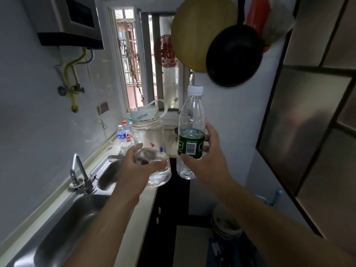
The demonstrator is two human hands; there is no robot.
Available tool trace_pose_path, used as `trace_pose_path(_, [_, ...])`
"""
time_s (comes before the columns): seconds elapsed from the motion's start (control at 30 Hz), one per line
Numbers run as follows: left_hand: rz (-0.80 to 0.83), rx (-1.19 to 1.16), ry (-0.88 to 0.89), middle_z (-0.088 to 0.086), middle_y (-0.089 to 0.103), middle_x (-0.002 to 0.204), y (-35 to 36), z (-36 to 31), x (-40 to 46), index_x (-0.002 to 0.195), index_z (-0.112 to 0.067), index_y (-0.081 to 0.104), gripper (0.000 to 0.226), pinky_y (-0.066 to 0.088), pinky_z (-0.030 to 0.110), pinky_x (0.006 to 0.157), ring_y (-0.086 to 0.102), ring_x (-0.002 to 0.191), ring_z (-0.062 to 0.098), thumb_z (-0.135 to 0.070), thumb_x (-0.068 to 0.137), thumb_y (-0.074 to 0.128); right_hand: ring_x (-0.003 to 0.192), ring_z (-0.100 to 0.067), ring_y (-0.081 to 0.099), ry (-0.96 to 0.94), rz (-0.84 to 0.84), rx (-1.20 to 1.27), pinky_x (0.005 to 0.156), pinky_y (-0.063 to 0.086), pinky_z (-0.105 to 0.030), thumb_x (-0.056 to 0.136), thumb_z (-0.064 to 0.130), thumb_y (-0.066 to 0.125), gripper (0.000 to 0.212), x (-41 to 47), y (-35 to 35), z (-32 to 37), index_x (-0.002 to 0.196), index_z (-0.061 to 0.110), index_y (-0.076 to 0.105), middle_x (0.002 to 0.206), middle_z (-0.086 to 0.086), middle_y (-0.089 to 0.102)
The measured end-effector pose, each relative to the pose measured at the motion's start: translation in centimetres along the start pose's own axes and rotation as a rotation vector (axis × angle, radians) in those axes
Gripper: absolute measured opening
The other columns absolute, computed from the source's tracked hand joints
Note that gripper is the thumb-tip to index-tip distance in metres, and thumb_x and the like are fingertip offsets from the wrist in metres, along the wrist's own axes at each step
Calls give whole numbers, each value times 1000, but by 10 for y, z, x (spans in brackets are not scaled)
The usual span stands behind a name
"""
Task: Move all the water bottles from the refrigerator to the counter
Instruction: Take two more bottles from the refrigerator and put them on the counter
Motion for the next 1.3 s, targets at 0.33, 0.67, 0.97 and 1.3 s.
trace_pose_path(0.33, [-55, 65, 40, -7, 65, 114, 48, 28, 98, 126, -38, 52, 80, 51, 40, 95, 65, 102, 14, -13, 60, 91, 92, 20, 54, -13, 96, 14, 64, 45, -3, 75, 4, 79, 78, 105, -3, -79, 113, 54, 32, 103, 36, 46])
trace_pose_path(0.67, [-92, 127, 33, -12, 73, 103, 119, 45, 207, 114, -34, 58, 76, 56, 37, 86, 71, 94, 12, -19, 47, 91, 123, -6, 50, 59, 228, 97, 97, 51, -33, 71, 18, 84, 100, 241, -14, -170, 145, 43, 21, 137, 19, 48])
trace_pose_path(0.97, [-143, 224, 39, -11, 73, 100, 135, 55, 264, 112, -38, 56, 74, 55, 28, 74, 72, 91, 12, -28, 51, 97, 109, 1, 59, 56, 283, 193, 92, 53, -27, 68, 7, 83, 92, 317, 4, -211, 142, 31, 36, 125, 14, 59])
trace_pose_path(1.3, [-196, 360, 25, -16, 71, 105, 107, 96, 370, 120, -39, 53, 75, 52, 20, 72, 69, 89, -1, -39, 57, 93, 97, 6, 61, 84, 328, 180, 70, 50, -12, 66, 1, 81, 80, 394, 75, -270, 128, 36, 45, 110, 20, 62])
Point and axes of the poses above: each hand's wrist, its own x-axis towards the middle knuckle, its own y-axis out of the palm, z = x × y, the point moved 7 cm from there along x, towards the middle knuckle
